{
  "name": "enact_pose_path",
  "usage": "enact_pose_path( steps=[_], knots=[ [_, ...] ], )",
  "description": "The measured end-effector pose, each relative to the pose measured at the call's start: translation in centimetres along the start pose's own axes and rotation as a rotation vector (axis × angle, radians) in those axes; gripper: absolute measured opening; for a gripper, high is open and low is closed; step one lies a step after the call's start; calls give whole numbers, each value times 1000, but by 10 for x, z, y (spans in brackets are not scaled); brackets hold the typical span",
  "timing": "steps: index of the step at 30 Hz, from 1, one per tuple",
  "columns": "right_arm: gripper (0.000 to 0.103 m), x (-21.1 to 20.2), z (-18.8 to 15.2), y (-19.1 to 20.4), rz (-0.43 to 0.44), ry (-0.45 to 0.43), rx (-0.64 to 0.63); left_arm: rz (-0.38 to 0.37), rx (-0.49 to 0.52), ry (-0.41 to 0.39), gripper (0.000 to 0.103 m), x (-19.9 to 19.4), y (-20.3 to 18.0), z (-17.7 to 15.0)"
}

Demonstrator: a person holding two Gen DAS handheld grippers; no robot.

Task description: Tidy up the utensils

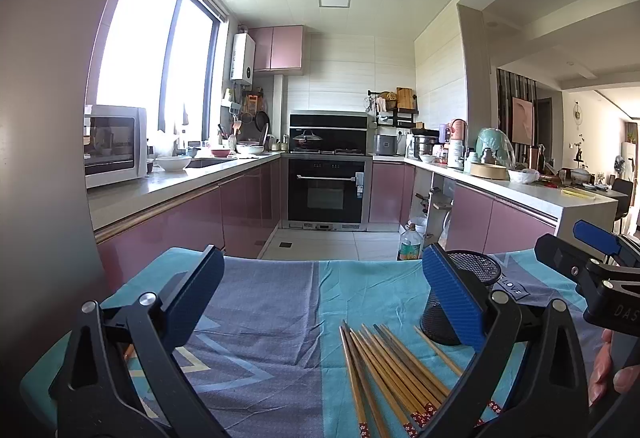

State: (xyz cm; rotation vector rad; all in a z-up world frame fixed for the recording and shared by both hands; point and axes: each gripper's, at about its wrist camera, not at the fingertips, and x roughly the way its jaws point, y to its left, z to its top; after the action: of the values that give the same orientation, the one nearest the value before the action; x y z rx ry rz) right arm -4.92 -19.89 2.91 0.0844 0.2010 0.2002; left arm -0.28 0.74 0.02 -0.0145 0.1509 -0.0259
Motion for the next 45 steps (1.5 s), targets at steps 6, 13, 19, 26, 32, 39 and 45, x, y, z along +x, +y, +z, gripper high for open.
enact_pose_path(
  steps=[6, 13, 19, 26, 32, 39, 45],
  knots=[
    [96, 0, -1, -1, 1, 0, 1, 2, 2, 0, 98, 0, 0, 0],
    [96, -1, -2, -1, 3, 4, 3, 1, 1, 1, 98, 0, 0, 0],
    [96, 0, -2, -2, 4, 5, 6, 2, 1, 0, 98, 0, -1, 0],
    [96, 0, -2, -2, 4, 5, 6, 1, 1, 2, 98, 1, -1, 0],
    [96, 0, -3, -3, 7, 9, 5, 2, 0, 4, 98, 1, -2, 0],
    [96, 2, -4, -3, 14, 16, 4, 1, -2, 15, 98, 2, -6, -1],
    [96, 4, -4, -5, 22, 31, 6, 3, -7, 33, 98, 4, -8, -2]
  ],
)
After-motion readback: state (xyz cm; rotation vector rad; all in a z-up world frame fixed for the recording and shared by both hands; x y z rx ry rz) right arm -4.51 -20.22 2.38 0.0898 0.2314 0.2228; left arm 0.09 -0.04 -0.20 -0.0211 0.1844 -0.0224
